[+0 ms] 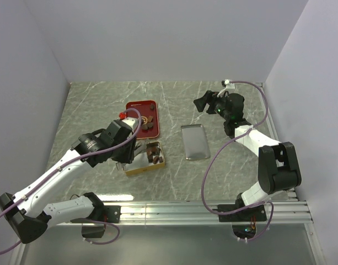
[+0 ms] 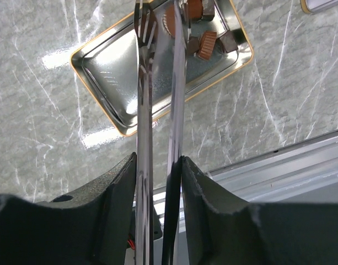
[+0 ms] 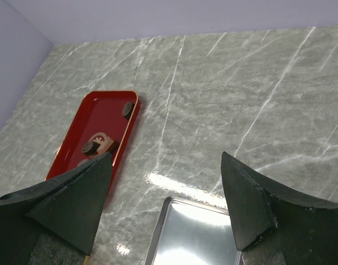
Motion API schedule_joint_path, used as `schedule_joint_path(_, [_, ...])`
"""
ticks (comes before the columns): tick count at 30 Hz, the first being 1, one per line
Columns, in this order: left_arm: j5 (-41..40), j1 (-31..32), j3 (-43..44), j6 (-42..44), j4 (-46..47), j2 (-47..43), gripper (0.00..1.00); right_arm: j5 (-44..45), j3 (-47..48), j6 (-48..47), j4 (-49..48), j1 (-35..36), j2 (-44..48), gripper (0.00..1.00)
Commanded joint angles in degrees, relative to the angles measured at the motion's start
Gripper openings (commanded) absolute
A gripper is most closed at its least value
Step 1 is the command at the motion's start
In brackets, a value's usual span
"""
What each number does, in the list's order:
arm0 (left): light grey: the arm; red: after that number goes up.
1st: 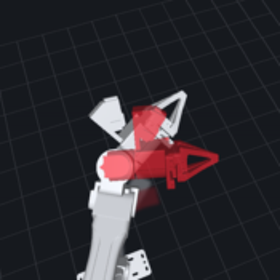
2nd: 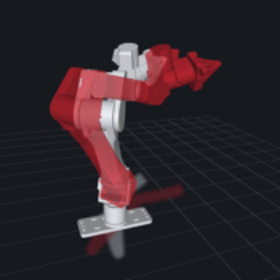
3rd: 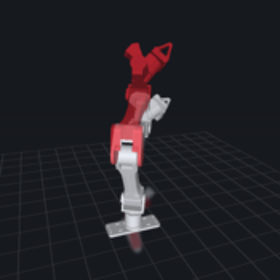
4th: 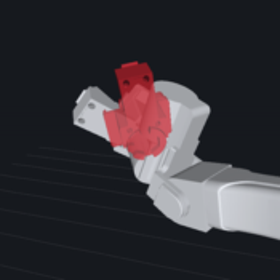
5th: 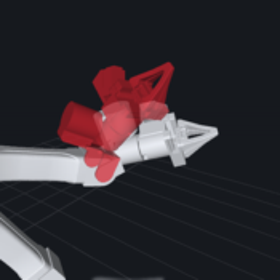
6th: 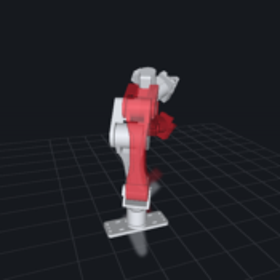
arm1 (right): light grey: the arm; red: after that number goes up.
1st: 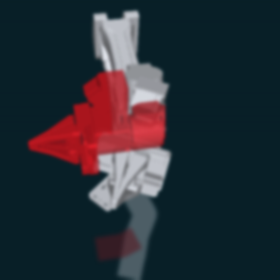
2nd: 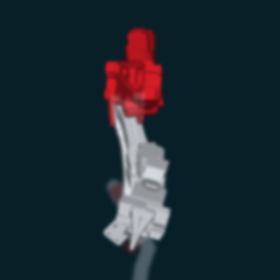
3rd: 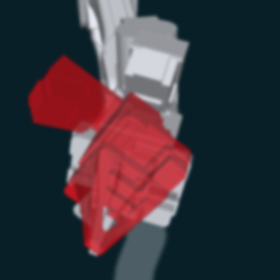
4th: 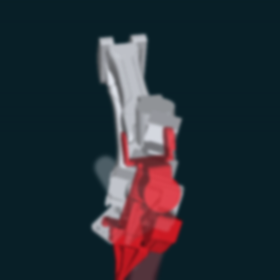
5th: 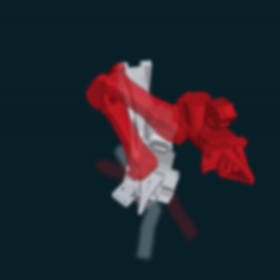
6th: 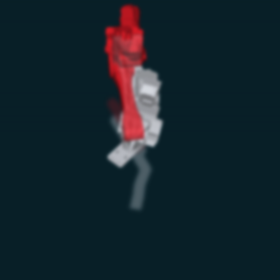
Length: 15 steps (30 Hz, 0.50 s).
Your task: Pack the chocolate
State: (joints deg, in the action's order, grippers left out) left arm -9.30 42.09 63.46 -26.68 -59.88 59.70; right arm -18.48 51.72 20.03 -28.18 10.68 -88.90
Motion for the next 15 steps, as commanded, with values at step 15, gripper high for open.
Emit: schedule_joint_path(15, [-7.99,0.19,8.78,0.75,-1.03,-1.69,0.36,-0.15,1.63,-0.78,-1.43,0.13,0.84,0.86])
